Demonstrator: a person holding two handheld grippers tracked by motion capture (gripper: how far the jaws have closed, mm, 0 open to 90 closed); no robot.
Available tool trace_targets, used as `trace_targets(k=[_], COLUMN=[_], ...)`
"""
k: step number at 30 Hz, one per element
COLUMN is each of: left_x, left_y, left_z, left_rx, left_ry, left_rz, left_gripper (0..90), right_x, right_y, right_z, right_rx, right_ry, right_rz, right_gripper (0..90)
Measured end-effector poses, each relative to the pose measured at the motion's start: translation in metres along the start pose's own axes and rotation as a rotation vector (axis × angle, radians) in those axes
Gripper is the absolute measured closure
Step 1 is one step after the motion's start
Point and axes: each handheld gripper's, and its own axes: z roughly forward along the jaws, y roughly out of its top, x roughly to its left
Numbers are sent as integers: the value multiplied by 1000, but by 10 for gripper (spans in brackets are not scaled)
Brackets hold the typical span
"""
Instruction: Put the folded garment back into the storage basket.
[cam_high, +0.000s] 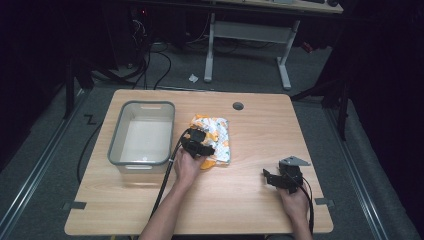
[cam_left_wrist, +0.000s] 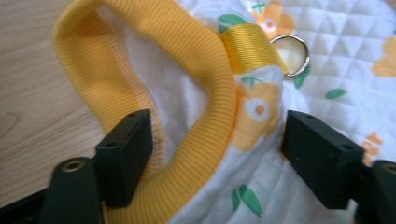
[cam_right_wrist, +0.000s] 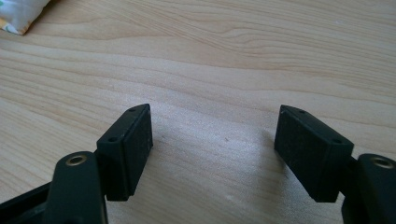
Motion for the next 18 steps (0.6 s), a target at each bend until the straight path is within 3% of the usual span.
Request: trace_targets(k=[1,2,5,8,9,12,18], left_x=[-2,-4,-6,-4,0,2,4], left_y=[0,0,-1,0,0,0,0], left_z=[-1,-2,-3,-4,-4,-4,-8], left_rx=[-4,-12,-20,-23,-23,-26,-38], left_ry=[-10,-23,-48,-70,-99,-118,-148], left_rz=[19,36,52,46,16,3,5], left_gripper=[342,438,582,660,731,787,813], right_x=[0,0,0,0,0,0,0], right_y=[0,0,0,0,0,0,0], right_z=[0,0,0,0,0,0,0], right_rx=[0,0,0,0,0,0,0], right_ry=[0,0,0,0,0,0,0], right_rz=[0,0,0,0,1,0,0], right_gripper=[282,282,282,282,282,282,282])
